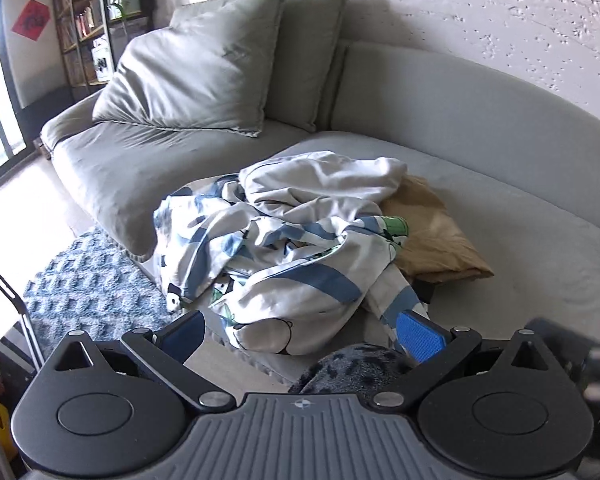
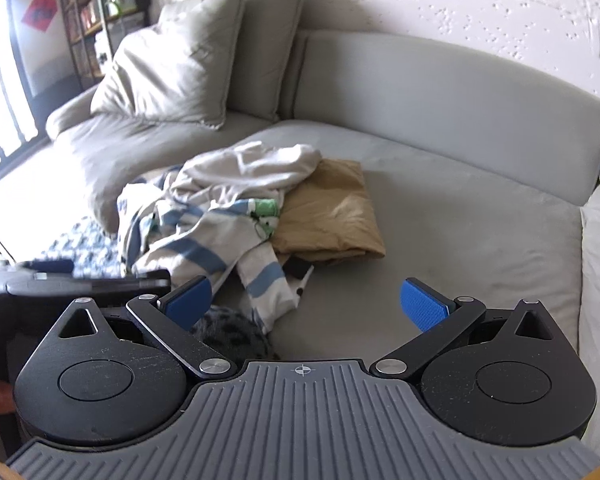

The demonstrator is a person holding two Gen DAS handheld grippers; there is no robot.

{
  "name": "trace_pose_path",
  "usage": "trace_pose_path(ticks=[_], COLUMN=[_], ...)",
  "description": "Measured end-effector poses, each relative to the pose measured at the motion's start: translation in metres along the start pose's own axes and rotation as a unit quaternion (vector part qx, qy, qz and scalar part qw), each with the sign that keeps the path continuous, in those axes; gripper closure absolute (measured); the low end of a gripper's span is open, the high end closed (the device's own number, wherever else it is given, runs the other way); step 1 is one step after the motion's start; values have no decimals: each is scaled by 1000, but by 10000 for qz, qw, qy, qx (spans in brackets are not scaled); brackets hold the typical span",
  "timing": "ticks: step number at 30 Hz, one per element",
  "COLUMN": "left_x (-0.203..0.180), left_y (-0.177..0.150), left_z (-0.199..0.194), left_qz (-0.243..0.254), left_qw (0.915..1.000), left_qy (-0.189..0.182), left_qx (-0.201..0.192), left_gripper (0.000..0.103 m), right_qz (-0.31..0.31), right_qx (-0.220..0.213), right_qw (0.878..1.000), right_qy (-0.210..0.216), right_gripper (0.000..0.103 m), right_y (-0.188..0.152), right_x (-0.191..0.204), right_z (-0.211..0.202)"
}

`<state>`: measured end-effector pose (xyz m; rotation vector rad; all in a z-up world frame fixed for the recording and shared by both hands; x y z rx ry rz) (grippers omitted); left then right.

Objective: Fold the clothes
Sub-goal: 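Move both grippers toward the clothes pile on the sofa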

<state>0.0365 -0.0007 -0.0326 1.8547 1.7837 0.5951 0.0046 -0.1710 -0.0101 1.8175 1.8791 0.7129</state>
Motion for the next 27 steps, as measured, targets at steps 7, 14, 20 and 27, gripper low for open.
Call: trace_pose_path(ticks=[7, 14, 20, 27], left_x=[1, -9, -8, -7], left_y=[-3, -1, 0, -1], left_z=[-1, 0, 0, 3], left_qz=[32, 44, 53, 16], left_qw=[9988, 9979, 9974, 9975], left_qy=[463, 639, 706, 673], left_qx=[128, 140, 154, 216], left_gripper=[1, 1, 1, 1], right_qz=[203, 341, 317, 276], right_qx=[15, 255, 274, 276], right_qw=[9998, 9990, 9991, 9992], right_qy=[53, 136, 108, 76], right_gripper=[0, 0, 0, 0], right_y=[-6, -9, -9, -8], right_x=[-1, -4, -3, -2], right_z=[4, 10, 9, 10])
Point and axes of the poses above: each gripper's, at about its wrist camera, not at the fingertips, and z roughly the way its jaws point, x to its left, y to its top, the point moved 5 cm from there along z, roughly the way its jaws point, and after that the axes turned 9 degrees about x, right-handed, at the moved point
